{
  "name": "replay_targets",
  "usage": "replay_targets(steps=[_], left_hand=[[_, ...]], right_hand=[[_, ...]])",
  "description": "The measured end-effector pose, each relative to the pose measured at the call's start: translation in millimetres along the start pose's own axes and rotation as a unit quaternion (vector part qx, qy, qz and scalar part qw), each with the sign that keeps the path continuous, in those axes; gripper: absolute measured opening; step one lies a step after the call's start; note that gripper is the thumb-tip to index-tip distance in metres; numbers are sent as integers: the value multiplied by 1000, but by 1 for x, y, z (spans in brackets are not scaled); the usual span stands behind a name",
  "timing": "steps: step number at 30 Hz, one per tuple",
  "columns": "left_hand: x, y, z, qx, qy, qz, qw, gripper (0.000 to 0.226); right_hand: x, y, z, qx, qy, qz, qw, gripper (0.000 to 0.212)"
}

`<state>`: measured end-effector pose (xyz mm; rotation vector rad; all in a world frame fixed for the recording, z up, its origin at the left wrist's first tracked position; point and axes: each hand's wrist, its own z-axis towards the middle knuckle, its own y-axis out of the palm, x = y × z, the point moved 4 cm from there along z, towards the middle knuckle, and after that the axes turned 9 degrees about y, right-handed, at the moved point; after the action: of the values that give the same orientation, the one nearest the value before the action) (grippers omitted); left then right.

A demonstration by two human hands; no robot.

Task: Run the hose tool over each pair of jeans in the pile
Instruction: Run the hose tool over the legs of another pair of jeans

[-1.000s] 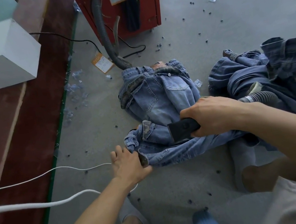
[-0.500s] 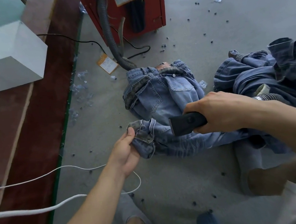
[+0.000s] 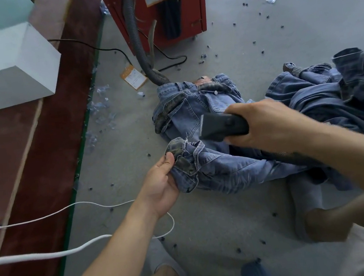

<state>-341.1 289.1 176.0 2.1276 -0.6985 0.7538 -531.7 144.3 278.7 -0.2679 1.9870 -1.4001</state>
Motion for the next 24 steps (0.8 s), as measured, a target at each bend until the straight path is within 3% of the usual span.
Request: replay_targets(steps=[5,7,12,18,24], left_hand=[[-2,12,-6,-48,1,-1,999,45],[-7,18,-9,-69,-1,16,998,45],[-13,24,-10,-67,16,63,996,41],[-8,26,-9,-24,12,-22,999,45],[-15,28,-12,-36,-13,-81,996,53]], right_hand=[[-7,15,-10,-108,-44,-58,992,36],[-19,32,-12,-95,-48,-41,993,38],[-5,17,11,-6,47,-5,999,31],[-13,23,-5,-130,44,-38,990,33],[-8,26,12,-98,127,45,986,33]])
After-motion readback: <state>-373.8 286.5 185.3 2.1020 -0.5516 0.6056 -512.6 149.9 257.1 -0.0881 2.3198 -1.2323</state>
